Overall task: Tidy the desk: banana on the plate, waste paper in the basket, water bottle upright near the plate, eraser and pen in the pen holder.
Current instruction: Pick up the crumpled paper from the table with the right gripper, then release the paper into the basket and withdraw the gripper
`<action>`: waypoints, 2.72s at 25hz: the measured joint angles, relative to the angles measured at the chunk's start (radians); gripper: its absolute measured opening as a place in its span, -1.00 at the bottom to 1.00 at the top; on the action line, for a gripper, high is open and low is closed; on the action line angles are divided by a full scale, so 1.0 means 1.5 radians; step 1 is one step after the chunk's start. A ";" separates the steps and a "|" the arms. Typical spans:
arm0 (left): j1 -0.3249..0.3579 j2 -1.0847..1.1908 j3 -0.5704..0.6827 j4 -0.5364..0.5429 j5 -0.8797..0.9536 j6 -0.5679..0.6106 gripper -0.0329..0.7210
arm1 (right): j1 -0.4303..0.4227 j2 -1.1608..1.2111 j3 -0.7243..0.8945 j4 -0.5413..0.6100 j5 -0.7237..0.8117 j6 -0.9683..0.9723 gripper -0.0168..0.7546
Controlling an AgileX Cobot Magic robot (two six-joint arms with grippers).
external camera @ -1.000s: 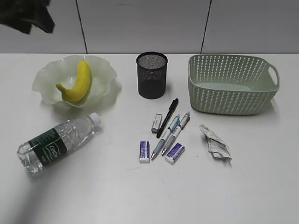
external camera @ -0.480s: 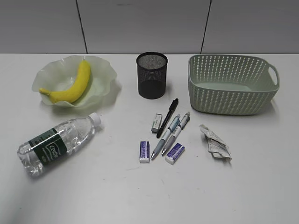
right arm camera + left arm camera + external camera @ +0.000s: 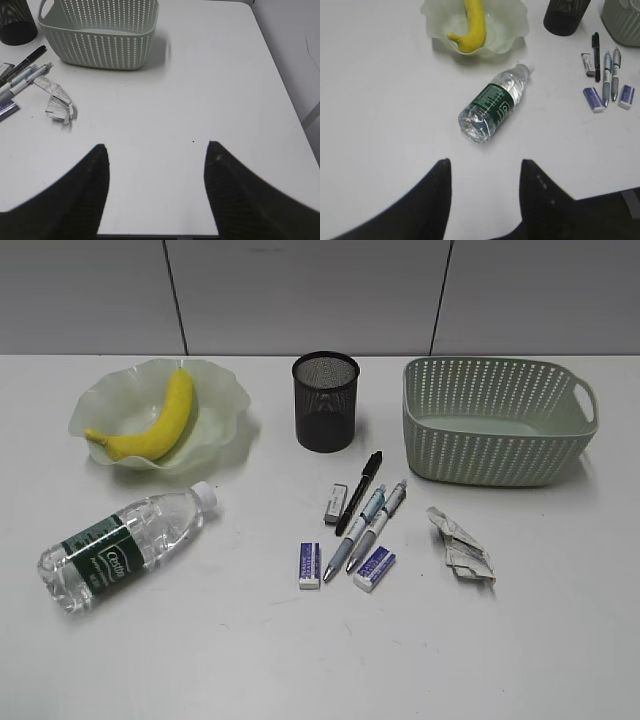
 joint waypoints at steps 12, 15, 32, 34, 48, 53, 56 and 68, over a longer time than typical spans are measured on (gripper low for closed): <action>0.000 -0.165 0.065 0.039 -0.015 -0.001 -0.03 | 0.000 0.094 -0.007 0.031 -0.017 -0.049 0.29; 0.000 -0.165 0.065 0.039 -0.015 -0.001 -0.03 | 0.001 0.192 -0.015 0.088 -0.086 -0.112 0.29; 0.000 -0.173 0.065 0.039 -0.017 -0.001 -0.04 | 0.103 0.944 -0.210 0.322 -0.258 -0.385 0.29; 0.000 -0.173 0.065 0.039 -0.017 -0.001 -0.04 | 0.145 0.996 -0.225 0.310 -0.260 -0.385 0.29; 0.000 -0.173 0.065 0.039 -0.017 -0.001 -0.04 | 0.200 1.235 -0.279 0.179 -0.432 -0.203 0.39; 0.000 -0.173 0.065 0.039 -0.017 -0.001 -0.04 | 0.200 1.298 -0.305 0.178 -0.424 -0.203 0.22; 0.000 -0.173 0.065 0.039 -0.017 -0.001 -0.04 | 0.200 1.306 -0.313 0.178 -0.402 -0.202 -0.39; 0.000 -0.173 0.065 0.039 -0.017 0.000 -0.04 | 0.188 1.087 -0.317 0.166 -0.461 -0.202 -0.46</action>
